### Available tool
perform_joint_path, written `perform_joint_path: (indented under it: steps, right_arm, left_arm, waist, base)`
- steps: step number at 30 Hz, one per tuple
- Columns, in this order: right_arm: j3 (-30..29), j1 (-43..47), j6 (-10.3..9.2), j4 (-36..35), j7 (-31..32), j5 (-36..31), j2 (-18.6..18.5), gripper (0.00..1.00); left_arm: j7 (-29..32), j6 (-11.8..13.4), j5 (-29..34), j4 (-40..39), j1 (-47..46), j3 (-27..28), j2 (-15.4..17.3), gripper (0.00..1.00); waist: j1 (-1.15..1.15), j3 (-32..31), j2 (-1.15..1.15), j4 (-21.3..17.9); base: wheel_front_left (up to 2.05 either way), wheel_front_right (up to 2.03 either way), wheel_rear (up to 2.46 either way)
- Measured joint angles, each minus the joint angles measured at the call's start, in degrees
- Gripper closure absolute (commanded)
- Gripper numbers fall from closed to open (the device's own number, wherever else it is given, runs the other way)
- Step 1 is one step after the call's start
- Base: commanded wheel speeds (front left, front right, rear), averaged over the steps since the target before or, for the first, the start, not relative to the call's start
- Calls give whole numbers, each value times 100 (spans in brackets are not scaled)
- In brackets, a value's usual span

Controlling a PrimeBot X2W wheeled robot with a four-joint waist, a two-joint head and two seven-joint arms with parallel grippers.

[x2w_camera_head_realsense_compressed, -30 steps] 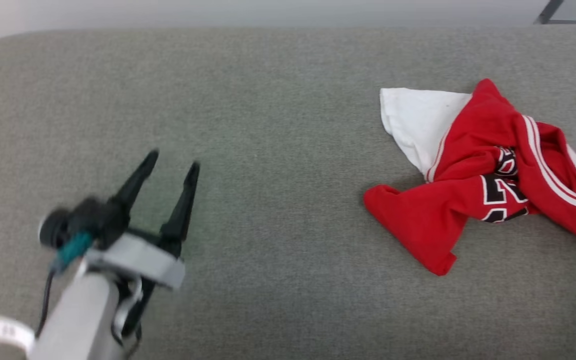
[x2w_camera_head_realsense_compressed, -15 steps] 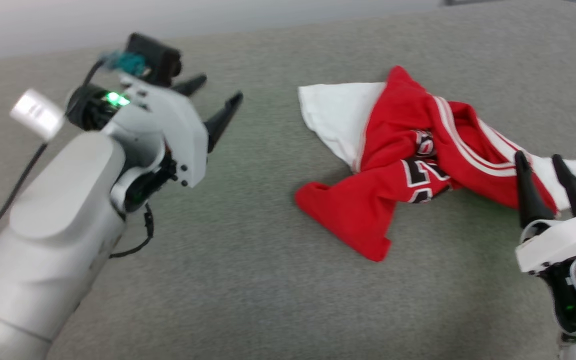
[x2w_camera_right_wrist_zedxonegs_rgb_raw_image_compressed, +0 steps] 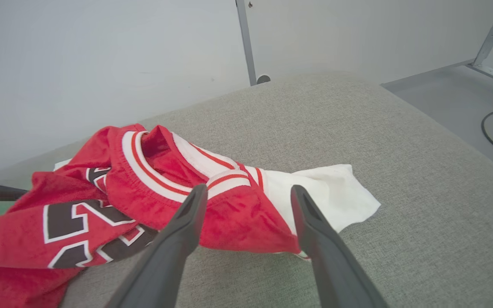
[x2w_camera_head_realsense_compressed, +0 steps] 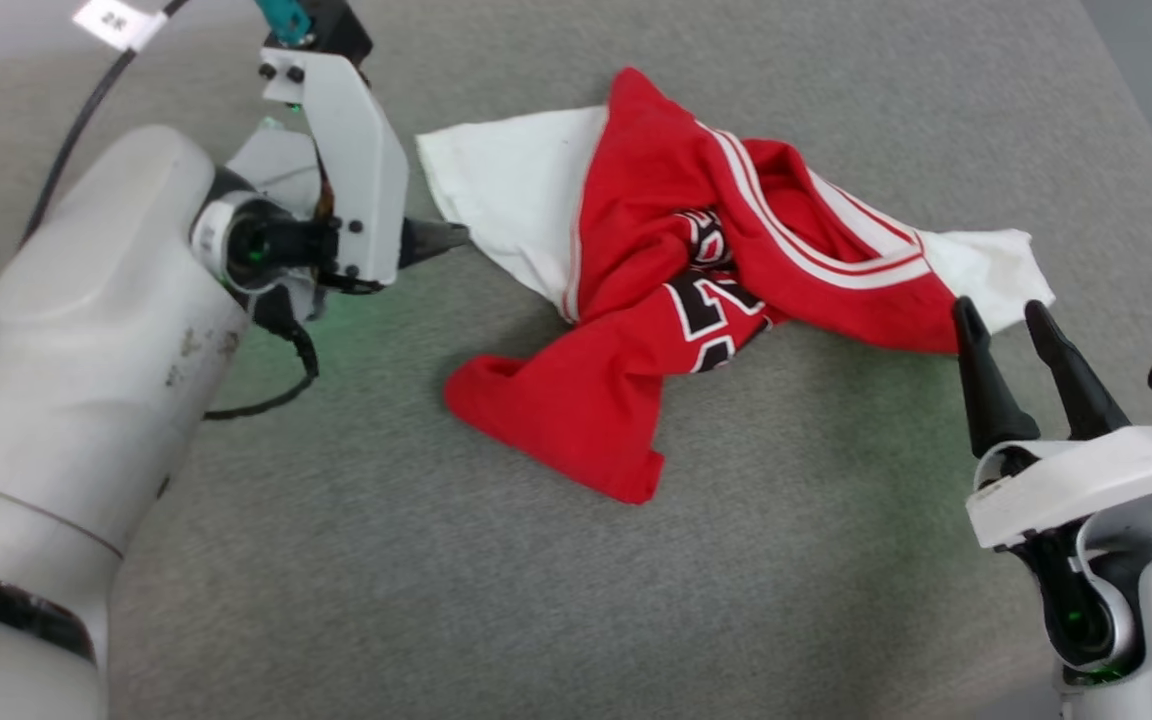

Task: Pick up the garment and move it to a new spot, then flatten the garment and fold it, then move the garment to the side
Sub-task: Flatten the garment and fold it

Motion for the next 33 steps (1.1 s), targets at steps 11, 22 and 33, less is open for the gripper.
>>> perform_joint_path:
  steps: [11,22,33]
  right_arm:
    - [232,-133,0,322,-279,204,8,0]
    - [-54,-239,0,166,-47,-157,14,0]
    - [-259,-155,0,-305,609,-431,-98,0]
  left_arm:
    - [232,-15,-252,549,-389,43,-325,75]
    - [-644,-19,-447,333,-134,94,-183,100]
    - [-1114,-15,-913,-334,634,297,731,100]
  waist:
    - [0,459,0,-464]
    - [0,468,0,-13]
    - [0,-54,0,1006]
  base:
    - [0,0,0]
    - [0,0,0]
    - [0,0,0]
